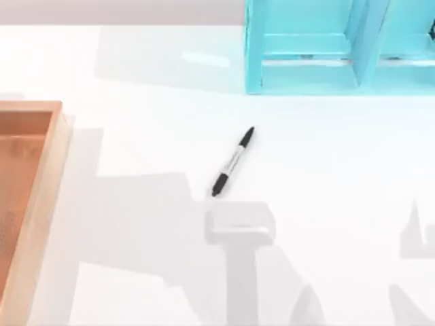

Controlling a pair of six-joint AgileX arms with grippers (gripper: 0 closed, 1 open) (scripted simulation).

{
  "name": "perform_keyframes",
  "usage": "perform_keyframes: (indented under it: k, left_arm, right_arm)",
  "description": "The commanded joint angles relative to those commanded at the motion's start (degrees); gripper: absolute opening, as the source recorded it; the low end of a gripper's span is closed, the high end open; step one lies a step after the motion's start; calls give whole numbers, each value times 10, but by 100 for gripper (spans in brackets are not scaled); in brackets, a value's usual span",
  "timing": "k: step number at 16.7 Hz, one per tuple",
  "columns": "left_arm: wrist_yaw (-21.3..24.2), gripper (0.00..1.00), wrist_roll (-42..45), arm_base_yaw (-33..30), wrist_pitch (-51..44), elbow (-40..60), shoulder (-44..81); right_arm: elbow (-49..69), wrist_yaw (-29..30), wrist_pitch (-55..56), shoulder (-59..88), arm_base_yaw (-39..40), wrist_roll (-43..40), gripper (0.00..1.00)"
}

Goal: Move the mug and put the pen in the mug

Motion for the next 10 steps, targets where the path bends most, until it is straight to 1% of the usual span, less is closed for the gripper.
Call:
perform_keyframes:
  k: [5,7,10]
  left_arm:
    - [0,100,-1,-2,11,-10,1]
    - [0,100,-1,-1,42,-38,9]
    - [0,100,1,0,129,-97,26]
  right_arm:
    - [0,0,0,0,0,0,100]
    - [0,0,0,0,0,0,100]
    - [0,0,0,0,0,0,100]
